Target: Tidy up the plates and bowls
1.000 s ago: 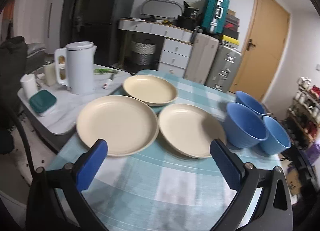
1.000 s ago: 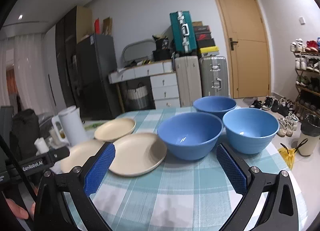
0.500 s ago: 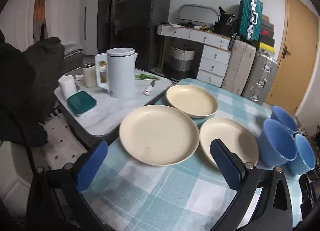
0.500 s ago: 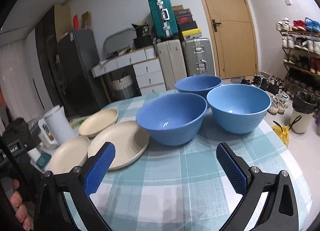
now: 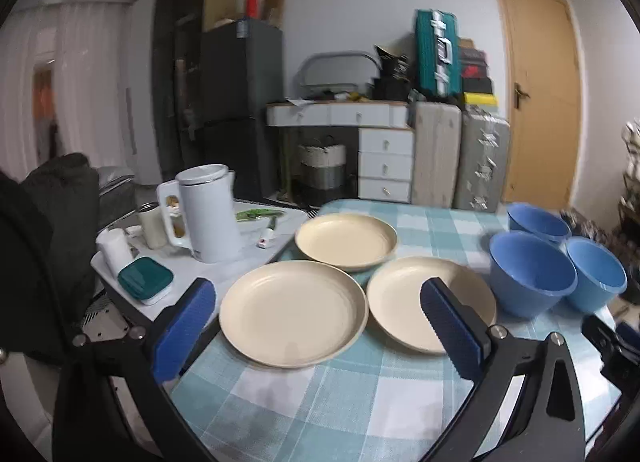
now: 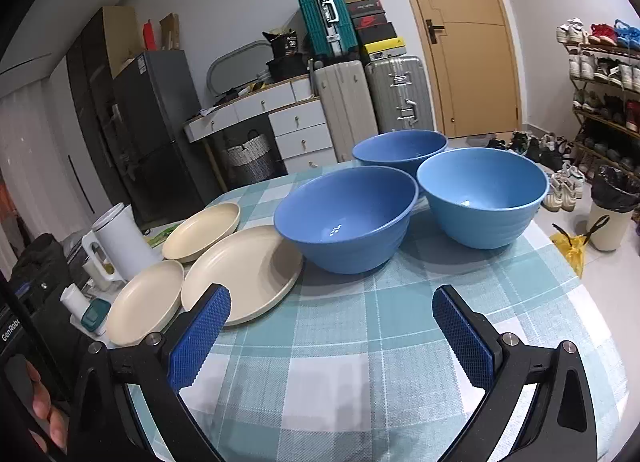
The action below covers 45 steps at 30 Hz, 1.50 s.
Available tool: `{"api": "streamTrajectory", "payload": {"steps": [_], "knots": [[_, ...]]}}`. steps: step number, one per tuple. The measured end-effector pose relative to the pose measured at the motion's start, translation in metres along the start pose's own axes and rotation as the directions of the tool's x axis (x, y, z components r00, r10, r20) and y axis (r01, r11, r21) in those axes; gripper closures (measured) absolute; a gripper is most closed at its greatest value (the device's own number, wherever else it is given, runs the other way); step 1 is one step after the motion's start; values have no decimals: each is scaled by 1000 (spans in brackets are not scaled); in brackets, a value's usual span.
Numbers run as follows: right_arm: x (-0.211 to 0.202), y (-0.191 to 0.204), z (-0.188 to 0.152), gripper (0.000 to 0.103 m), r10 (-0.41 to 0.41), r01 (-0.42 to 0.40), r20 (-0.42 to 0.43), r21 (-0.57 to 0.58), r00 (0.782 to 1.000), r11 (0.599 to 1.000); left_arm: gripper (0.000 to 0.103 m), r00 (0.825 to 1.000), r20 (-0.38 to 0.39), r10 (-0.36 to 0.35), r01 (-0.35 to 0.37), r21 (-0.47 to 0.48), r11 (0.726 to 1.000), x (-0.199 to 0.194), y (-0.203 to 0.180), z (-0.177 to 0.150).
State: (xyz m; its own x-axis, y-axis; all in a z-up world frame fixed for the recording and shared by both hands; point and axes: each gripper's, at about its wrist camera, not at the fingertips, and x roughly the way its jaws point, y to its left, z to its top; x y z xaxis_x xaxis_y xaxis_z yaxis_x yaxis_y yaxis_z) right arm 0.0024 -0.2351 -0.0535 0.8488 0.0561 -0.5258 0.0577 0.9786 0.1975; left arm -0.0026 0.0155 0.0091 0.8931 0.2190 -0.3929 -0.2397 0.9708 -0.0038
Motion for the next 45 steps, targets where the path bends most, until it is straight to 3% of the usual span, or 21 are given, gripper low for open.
{"api": "streamTrajectory", "payload": {"steps": [4, 7, 13, 17, 20, 23, 28, 37, 41, 45], "knots": [[0, 7, 0, 0, 35, -34, -25, 5, 999, 999, 0, 992, 74, -105, 109, -63, 992, -3, 15, 1], [-2, 18, -1, 0, -4, 3, -23, -20, 1000, 1000, 0, 983, 102, -155, 161, -55, 985, -5, 19, 1], [-7, 41, -6, 0, -6, 10, 39, -106, 999, 994, 0, 989, -9, -147, 147, -33, 989, 8, 19, 3], [-8, 51, -7, 0, -31, 40, 61, -146, 998, 988, 0, 990, -17, -139, 139, -21, 990, 8, 19, 1], [-2, 56, -8, 0, -52, 57, 34, -156, 998, 986, 0, 990, -27, -141, 140, -12, 990, 9, 20, 0], [1, 58, -9, 0, -15, 18, 20, -142, 1000, 990, 0, 989, -49, -139, 139, -19, 990, 12, 23, -1], [16, 59, -9, 0, 32, -38, -79, -76, 996, 996, 0, 990, -48, -135, 133, -50, 990, 12, 32, 0], [24, 72, -10, 0, 38, -41, -93, -32, 995, 999, 0, 992, -51, -116, 112, -86, 990, 15, 50, 3], [39, 85, -15, 0, 95, -104, -172, -42, 980, 994, 0, 992, -59, -116, 107, -134, 985, 17, 66, 4], [50, 93, -18, 0, 103, -112, -228, -28, 968, 993, 0, 993, -63, -99, 88, -166, 982, 19, 80, 7]]}}
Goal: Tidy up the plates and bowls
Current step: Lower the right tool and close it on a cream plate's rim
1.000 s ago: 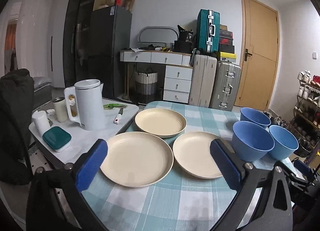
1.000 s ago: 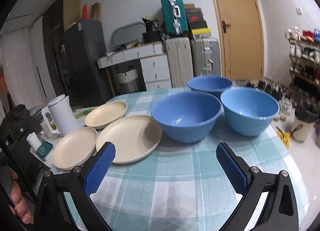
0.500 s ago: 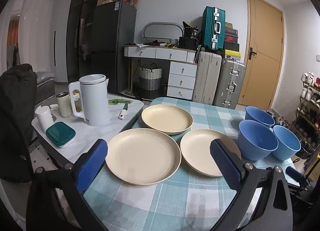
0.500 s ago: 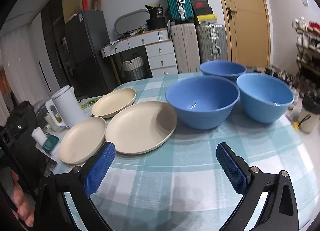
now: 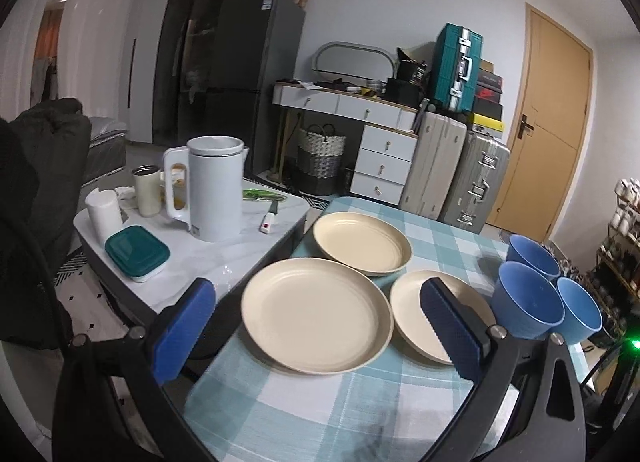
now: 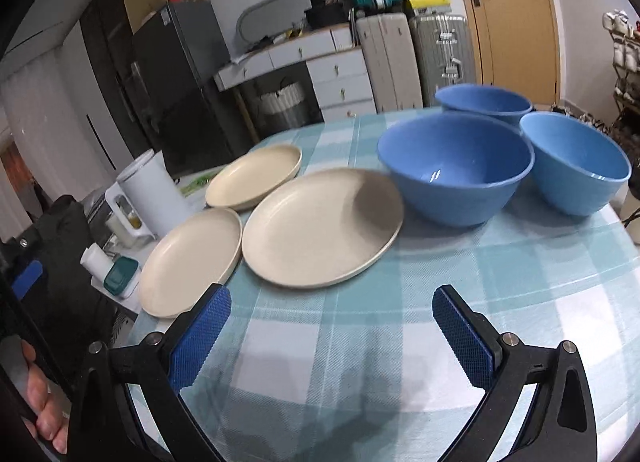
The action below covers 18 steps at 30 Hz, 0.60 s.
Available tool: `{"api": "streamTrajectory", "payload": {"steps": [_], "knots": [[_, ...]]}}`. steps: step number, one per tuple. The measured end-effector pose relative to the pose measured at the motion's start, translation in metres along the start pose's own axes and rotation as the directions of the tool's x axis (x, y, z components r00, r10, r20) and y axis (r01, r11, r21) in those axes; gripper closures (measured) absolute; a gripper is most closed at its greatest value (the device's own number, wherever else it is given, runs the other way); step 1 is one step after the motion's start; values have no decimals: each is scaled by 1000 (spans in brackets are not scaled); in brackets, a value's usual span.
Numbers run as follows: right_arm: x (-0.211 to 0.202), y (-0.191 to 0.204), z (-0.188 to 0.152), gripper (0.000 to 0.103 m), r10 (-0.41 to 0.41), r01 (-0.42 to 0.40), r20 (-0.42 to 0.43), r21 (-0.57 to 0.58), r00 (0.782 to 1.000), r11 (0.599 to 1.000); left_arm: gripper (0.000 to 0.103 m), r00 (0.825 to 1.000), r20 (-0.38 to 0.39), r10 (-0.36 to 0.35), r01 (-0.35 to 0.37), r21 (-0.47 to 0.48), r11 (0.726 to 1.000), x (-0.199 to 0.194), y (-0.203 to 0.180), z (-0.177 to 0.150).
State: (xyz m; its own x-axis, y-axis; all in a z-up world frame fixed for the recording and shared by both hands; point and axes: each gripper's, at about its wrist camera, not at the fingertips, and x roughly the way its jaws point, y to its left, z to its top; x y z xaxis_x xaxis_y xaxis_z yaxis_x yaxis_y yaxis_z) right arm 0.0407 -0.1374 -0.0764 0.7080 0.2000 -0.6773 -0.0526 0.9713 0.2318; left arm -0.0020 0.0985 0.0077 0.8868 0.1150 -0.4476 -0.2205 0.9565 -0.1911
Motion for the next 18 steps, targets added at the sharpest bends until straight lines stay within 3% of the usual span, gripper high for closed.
{"api": "streamTrajectory", "payload": {"steps": [3, 6, 14, 18], "knots": [[0, 2, 3, 0, 17, -17, 9, 30, 1000, 999, 0, 999, 22, 40, -40, -24, 999, -2, 11, 5], [1, 3, 9, 0, -22, 18, 48, 76, 999, 997, 0, 999, 26, 46, -45, -45, 998, -2, 21, 9], [29, 2, 15, 0, -89, 90, -17, 166, 996, 982, 0, 997, -9, 73, -74, -56, 996, 11, 33, 12], [33, 10, 15, 0, -19, 25, -35, 170, 999, 985, 0, 989, -68, 129, -129, 2, 992, 36, 35, 10]]}}
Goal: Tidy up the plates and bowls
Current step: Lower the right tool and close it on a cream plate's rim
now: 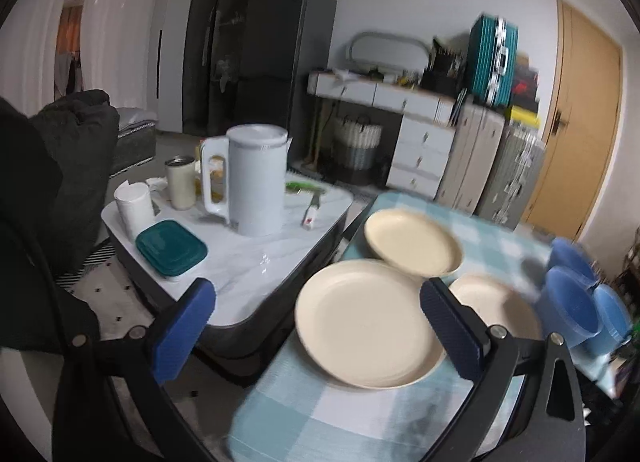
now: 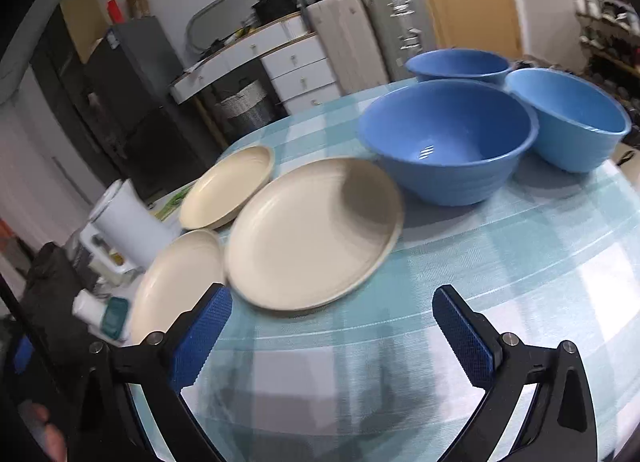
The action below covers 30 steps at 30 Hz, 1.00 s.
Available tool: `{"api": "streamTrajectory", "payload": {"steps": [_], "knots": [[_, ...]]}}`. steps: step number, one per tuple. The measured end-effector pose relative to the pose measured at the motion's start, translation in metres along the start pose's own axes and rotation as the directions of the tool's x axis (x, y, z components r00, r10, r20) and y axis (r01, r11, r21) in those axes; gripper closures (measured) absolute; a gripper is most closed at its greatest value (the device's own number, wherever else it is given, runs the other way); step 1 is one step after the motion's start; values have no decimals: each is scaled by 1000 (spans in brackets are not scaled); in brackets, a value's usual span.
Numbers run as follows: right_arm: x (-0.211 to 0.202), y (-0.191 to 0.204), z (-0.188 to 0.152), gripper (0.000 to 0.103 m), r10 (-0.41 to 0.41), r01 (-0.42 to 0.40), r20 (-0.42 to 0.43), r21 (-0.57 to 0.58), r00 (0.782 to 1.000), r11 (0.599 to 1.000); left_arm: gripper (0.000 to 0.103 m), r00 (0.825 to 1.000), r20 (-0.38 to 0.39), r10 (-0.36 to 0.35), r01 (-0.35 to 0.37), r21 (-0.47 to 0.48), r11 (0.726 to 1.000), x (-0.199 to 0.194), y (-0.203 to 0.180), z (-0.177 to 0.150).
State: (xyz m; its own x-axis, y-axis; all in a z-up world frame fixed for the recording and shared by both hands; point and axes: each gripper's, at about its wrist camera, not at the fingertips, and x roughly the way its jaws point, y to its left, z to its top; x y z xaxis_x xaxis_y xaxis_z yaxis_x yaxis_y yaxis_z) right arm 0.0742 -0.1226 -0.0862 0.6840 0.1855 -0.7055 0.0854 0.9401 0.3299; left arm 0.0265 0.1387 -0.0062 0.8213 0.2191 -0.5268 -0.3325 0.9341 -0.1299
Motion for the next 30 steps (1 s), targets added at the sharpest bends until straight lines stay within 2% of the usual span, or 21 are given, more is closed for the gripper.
{"api": "streamTrajectory", "payload": {"steps": [2, 5, 7, 9, 11, 13, 17, 19, 24, 27, 30], "knots": [[3, 14, -1, 0, 72, -74, -42, -33, 996, 997, 0, 998, -52, 19, -18, 19, 1000, 19, 3, 2], [11, 38, -4, 1, 120, -128, -103, -74, 987, 989, 0, 993, -117, 16, -17, -7, 1000, 45, 14, 8], [17, 51, -7, 2, 134, -143, -134, -61, 982, 988, 0, 983, -181, 11, -13, -8, 1000, 66, 19, 10], [25, 64, -9, 22, 151, -163, -171, -60, 974, 985, 0, 978, -210, 9, -15, -27, 1000, 79, 25, 12], [37, 74, -14, 26, 136, -155, -221, -69, 966, 986, 0, 973, -231, 15, -20, -17, 1000, 90, 27, 13], [51, 79, -18, 27, 155, -167, -245, -32, 957, 985, 0, 967, -254, 36, -35, 8, 999, 104, 29, 12], [75, 83, -22, 49, 147, -145, -290, 27, 946, 989, 0, 956, -292, 28, -28, 3, 1000, 127, 40, 9], [82, 82, -24, 50, 161, -149, -295, 62, 942, 987, 0, 945, -328, 8, -15, -20, 1000, 138, 45, 8], [87, 84, -27, 51, 192, -168, -269, 107, 944, 980, 2, 932, -362, -35, 17, -54, 998, 156, 53, 9], [91, 86, -27, 52, 175, -154, -266, 99, 948, 983, 2, 921, -377, -99, 61, -113, 992, 162, 58, 12], [99, 86, -27, 53, 174, -146, -271, 120, 947, 982, 2, 915, -389, -107, 59, -133, 989, 169, 60, 12]]}}
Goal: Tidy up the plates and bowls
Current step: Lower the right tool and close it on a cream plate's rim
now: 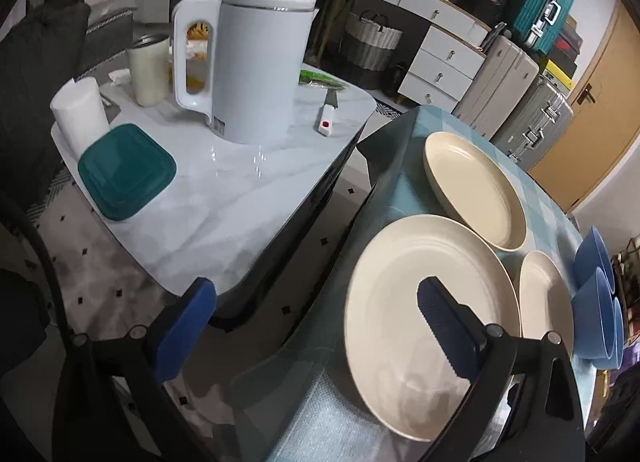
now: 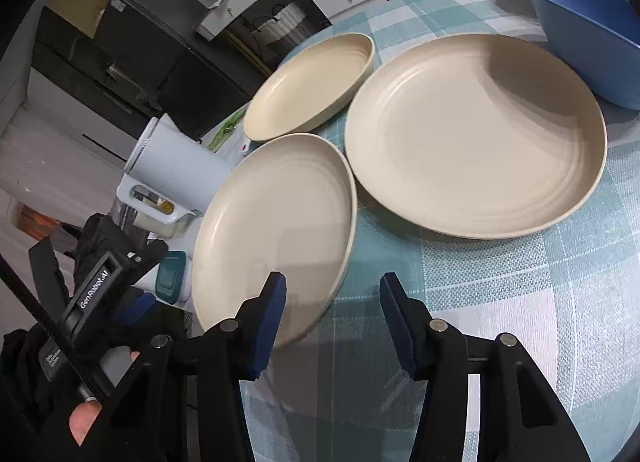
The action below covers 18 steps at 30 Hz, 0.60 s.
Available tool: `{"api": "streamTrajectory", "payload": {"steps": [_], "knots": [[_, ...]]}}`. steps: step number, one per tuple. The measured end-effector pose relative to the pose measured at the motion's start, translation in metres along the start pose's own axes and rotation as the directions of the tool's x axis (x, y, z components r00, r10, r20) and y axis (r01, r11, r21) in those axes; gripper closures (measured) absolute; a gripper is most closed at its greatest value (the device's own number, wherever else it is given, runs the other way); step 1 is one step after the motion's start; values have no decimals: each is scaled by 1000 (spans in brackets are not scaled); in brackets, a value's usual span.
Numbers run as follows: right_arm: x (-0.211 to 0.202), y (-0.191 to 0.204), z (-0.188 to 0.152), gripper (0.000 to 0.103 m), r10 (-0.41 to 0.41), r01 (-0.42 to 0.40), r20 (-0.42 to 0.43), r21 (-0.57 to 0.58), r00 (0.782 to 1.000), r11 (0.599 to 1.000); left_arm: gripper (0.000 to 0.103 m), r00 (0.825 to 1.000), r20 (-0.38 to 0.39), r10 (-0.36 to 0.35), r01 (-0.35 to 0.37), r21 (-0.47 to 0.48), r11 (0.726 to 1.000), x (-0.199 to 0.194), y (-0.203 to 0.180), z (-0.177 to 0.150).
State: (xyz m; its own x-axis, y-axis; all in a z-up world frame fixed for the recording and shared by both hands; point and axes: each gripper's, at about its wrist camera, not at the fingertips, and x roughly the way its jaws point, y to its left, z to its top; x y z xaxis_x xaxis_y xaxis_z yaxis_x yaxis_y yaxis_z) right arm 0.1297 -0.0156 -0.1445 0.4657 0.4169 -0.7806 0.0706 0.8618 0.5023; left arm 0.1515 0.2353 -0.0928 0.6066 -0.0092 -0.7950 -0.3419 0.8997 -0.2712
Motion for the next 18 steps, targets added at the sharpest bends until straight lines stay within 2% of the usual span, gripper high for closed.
{"api": "streamTrajectory", "payload": {"steps": [2, 3, 8, 10, 12, 16, 18], "knots": [[2, -1, 2, 55, -6, 6, -1, 6, 1000, 1000, 7, 1000, -18, 3, -3, -9, 1000, 8, 1, 1], [3, -1, 2, 58, -6, 6, 0, 3, 1000, 1000, 13, 999, -33, -10, 10, -25, 1000, 12, 4, 2], [8, 8, 5, 59, -36, 37, 9, -55, 999, 998, 19, 989, -86, -117, 107, -109, 988, 27, 14, 3], [11, 8, 6, 60, -32, 33, 12, -50, 999, 998, 33, 986, -90, -141, 129, -127, 984, 30, 15, 3], [14, 7, 7, 66, -31, 32, 6, -47, 999, 998, 40, 983, -107, -147, 132, -134, 982, 35, 16, 4], [20, 3, 9, 67, -35, 35, -3, -39, 999, 999, 65, 980, -129, -153, 130, -170, 977, 44, 18, 2], [22, 1, 10, 75, -20, 20, -13, -39, 1000, 999, 69, 973, -141, -181, 154, -179, 972, 47, 17, 1]]}}
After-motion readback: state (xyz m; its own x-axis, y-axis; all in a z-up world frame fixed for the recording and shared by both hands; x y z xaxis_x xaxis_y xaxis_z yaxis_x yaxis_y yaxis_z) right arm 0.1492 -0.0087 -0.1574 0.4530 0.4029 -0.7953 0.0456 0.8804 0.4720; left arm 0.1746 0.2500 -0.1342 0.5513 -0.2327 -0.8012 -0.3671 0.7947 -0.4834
